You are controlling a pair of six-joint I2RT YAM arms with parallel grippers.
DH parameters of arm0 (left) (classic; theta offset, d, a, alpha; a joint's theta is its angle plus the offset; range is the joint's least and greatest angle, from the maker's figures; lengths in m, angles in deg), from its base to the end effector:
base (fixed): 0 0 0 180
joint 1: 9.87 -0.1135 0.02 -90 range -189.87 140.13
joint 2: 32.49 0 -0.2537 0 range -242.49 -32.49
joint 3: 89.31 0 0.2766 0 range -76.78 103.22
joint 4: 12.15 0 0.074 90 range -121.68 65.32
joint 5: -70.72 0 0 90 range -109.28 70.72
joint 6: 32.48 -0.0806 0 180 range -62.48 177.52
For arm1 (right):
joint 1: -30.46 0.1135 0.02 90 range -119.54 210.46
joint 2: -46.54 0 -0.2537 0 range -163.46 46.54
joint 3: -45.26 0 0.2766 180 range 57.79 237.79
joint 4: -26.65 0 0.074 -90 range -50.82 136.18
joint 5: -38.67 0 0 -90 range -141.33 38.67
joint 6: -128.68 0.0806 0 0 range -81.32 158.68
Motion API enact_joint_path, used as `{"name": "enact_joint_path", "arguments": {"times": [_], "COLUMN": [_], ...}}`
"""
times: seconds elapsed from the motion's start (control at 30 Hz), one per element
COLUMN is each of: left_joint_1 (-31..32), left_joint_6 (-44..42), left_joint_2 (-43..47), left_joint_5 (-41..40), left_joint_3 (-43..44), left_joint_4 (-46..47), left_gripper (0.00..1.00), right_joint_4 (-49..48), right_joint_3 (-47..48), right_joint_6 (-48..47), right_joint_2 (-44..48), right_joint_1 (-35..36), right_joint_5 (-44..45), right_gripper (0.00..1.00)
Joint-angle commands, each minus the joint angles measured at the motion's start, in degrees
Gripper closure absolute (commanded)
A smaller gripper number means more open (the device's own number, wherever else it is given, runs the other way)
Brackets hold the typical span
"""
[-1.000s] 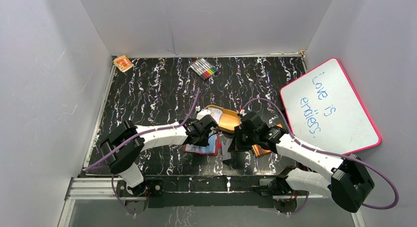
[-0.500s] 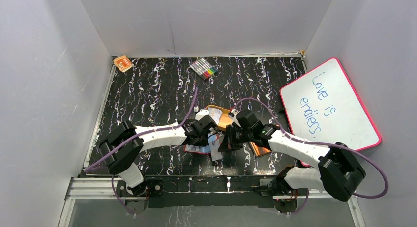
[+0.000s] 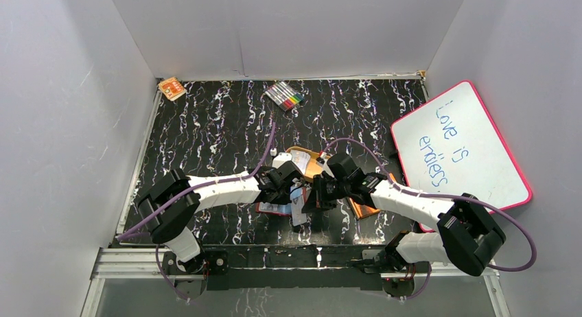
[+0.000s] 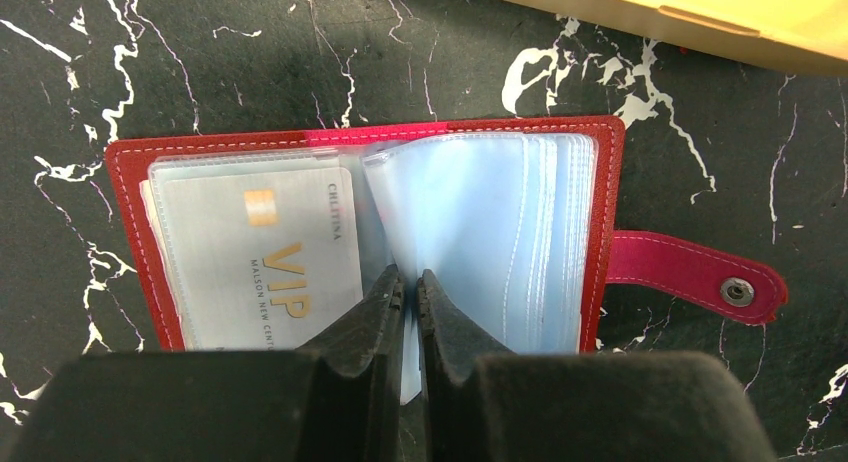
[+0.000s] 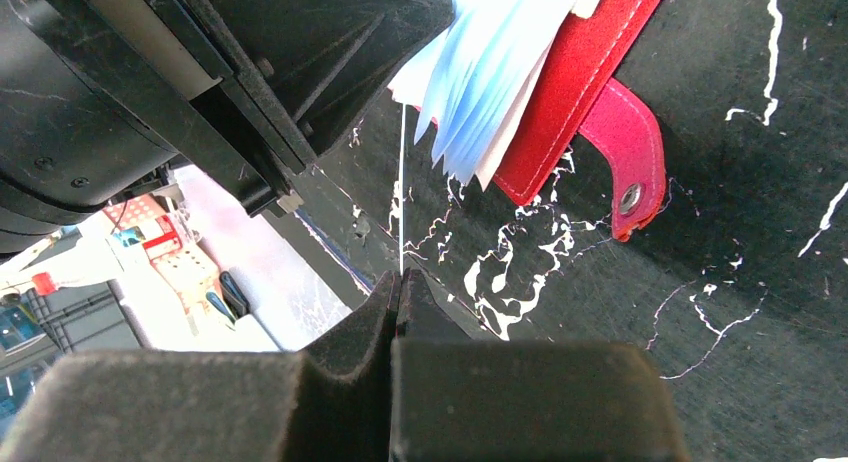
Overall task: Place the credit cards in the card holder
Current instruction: Turn over the card slot in the card holder.
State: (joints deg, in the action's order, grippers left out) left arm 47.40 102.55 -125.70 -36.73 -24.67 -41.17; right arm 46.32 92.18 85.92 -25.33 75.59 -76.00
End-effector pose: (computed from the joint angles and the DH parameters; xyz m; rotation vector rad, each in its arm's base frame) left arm 0.2139 -0.2881 0.1071 0.1579 2.5342 -0.3299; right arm 0.1854 0.2340 0.1345 -0.1924 2.6397 1.1942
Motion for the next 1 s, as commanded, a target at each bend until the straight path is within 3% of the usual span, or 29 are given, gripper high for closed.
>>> {"name": "enact_joint_path", "arguments": {"times": [0.0,0.2,0.97], "left_joint_1": [0.29,0.29,0.29], "left_joint_6": [-0.04,0.30,1.08], "left_joint_2": [-1.00,-1.02,-0.52], "left_joint_5": [-1.14,-1.36,-1.27], "left_joint_3": [-2.40,-2.64,-2.62], "left_joint_4": [-4.45,-4.58,-4.58], "left_gripper": [1.00,1.00,1.00], "right_joint_4": [-1.93,-1.79,-5.47], "right_joint_3": [0.60,-1.00,-0.94], "right_joint_6": [0.72,1.70,2.50], "right_joint_2": [0.45,2.35,-4.01], "right_joint_1": [0.22,0.23,0.18], "right_joint_5": [-0.33,0.99,-2.57], "right_gripper": [1.00,1.00,1.00]}}
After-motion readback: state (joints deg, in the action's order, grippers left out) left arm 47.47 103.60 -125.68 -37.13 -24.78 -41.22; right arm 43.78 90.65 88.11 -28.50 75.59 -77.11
